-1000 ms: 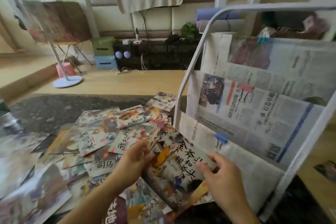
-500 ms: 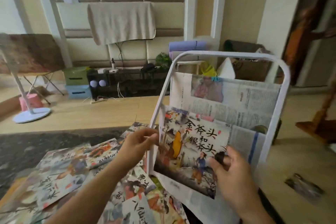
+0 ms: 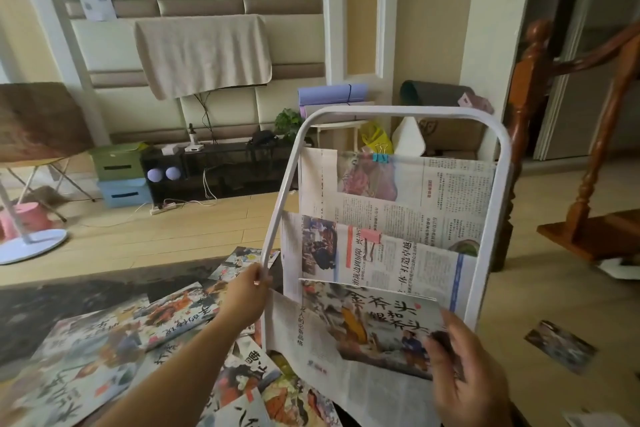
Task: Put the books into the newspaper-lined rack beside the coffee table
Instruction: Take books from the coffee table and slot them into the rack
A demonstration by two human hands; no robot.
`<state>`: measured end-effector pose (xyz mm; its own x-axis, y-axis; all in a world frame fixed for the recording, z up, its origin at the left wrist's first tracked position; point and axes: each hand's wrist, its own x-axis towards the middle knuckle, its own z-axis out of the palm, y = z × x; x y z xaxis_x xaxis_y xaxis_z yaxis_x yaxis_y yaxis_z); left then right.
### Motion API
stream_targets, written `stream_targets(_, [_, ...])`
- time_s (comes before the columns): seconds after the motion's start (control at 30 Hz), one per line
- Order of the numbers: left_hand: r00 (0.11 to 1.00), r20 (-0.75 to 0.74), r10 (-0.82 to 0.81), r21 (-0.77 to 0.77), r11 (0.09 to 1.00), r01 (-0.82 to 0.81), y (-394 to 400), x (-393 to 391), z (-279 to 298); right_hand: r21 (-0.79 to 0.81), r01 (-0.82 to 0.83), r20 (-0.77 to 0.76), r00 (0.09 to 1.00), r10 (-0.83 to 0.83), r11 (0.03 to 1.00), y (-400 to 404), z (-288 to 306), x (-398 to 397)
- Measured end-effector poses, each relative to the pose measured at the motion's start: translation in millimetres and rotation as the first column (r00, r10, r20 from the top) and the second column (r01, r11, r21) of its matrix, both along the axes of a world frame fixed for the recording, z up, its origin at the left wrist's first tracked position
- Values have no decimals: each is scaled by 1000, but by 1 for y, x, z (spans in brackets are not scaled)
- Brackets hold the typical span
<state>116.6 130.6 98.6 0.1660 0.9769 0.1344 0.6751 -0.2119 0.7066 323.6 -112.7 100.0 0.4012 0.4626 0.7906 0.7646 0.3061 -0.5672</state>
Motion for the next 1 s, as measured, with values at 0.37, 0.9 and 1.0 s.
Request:
stream_targets(0.37, [999, -43, 2, 81, 997, 1, -22, -11, -22, 1, 94, -278, 956, -90, 996, -2, 13, 25])
stream_targets(0.9, [997, -72, -12, -62, 998, 8, -44, -16, -41, -220, 18, -642, 750, -158, 975, -26, -6, 4])
stream_targets(1.0, [997, -75, -26, -54, 998, 22, -46, -20, -43, -229, 31, -596, 785, -166, 973, -35, -1, 0])
